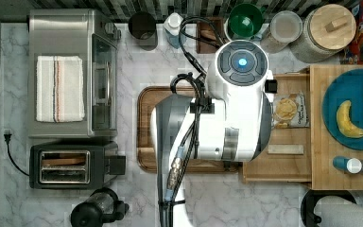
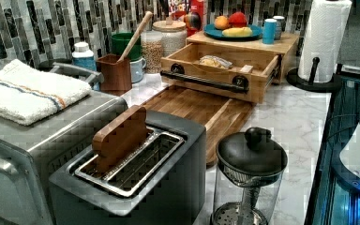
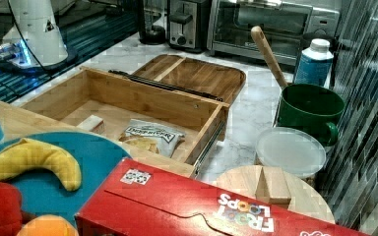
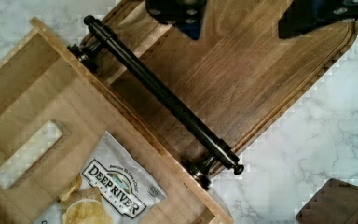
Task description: Close the drawer.
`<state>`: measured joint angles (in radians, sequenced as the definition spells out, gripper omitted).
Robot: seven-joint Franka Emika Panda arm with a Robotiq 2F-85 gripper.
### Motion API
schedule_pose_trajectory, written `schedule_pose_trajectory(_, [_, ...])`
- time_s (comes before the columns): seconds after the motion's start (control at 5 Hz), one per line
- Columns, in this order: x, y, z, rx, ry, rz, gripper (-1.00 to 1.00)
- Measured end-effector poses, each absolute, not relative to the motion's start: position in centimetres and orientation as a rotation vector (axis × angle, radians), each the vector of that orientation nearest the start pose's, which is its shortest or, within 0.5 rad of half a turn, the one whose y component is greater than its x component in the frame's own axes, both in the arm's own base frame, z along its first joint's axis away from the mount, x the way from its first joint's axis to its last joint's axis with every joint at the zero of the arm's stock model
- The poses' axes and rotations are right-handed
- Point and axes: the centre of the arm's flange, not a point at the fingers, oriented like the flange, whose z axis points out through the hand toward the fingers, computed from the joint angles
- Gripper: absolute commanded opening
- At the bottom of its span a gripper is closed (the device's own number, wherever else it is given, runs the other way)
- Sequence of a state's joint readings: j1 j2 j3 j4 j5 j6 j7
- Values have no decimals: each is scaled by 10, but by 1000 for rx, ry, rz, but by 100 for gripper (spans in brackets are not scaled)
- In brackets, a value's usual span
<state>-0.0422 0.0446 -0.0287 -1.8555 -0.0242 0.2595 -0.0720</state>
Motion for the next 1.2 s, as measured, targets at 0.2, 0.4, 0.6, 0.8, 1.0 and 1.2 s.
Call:
schedule_pose_trajectory(0.2, [565, -44, 486, -2946, 1214, 95, -100])
schedule_pose_trajectory(0.4, [565, -49, 482, -2941, 1223, 90, -100])
schedule_pose_trajectory(0.6, [563, -52, 475, -2940, 1234, 110, -100])
schedule_pose_trajectory(0.8, [562, -52, 472, -2941, 1235, 122, 100])
schedule_pose_trajectory(1.0, [559, -52, 466, -2962, 1195, 142, 100])
schedule_pose_trajectory(1.2, [556, -47, 457, -3020, 993, 195, 100])
